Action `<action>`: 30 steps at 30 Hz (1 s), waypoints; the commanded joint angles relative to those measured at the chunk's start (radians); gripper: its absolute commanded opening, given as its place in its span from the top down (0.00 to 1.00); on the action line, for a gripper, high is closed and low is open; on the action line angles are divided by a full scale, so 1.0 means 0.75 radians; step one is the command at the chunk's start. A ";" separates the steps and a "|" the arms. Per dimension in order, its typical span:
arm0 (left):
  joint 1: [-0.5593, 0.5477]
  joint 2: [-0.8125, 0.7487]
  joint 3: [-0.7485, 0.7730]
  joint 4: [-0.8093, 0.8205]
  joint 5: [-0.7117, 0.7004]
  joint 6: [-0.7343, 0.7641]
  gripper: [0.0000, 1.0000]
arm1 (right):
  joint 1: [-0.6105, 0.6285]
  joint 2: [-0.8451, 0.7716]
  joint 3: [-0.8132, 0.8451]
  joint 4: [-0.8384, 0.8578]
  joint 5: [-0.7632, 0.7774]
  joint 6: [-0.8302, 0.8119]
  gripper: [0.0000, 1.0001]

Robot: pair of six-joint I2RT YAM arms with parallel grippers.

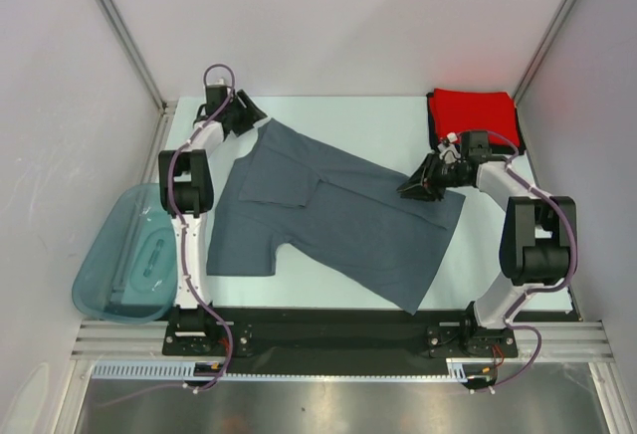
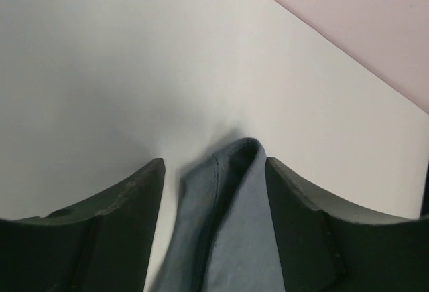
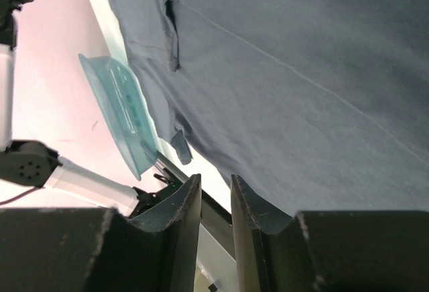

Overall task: Fold and stack the t-shirts
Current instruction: Fold the tshirt

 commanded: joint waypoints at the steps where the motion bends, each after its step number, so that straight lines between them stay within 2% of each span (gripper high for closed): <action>1: -0.035 0.034 0.103 -0.027 0.028 -0.050 0.37 | -0.043 -0.075 -0.022 0.013 -0.051 -0.041 0.71; 4: -0.041 0.065 0.109 -0.040 0.094 -0.066 0.41 | -0.066 -0.081 -0.059 0.047 -0.065 -0.025 0.71; 14: -0.068 0.055 0.046 -0.081 0.104 -0.044 0.43 | -0.102 -0.081 -0.108 0.160 -0.108 0.049 0.73; 21: -0.058 0.055 0.089 -0.109 -0.008 -0.074 0.72 | -0.111 -0.132 -0.165 0.154 -0.034 0.049 0.76; 25: -0.045 0.055 0.126 -0.105 -0.059 -0.113 0.76 | -0.160 -0.171 -0.239 0.154 0.056 0.084 0.83; 30: -0.041 0.061 0.158 -0.093 -0.125 -0.125 0.82 | -0.227 -0.220 -0.312 0.146 0.168 0.104 0.86</action>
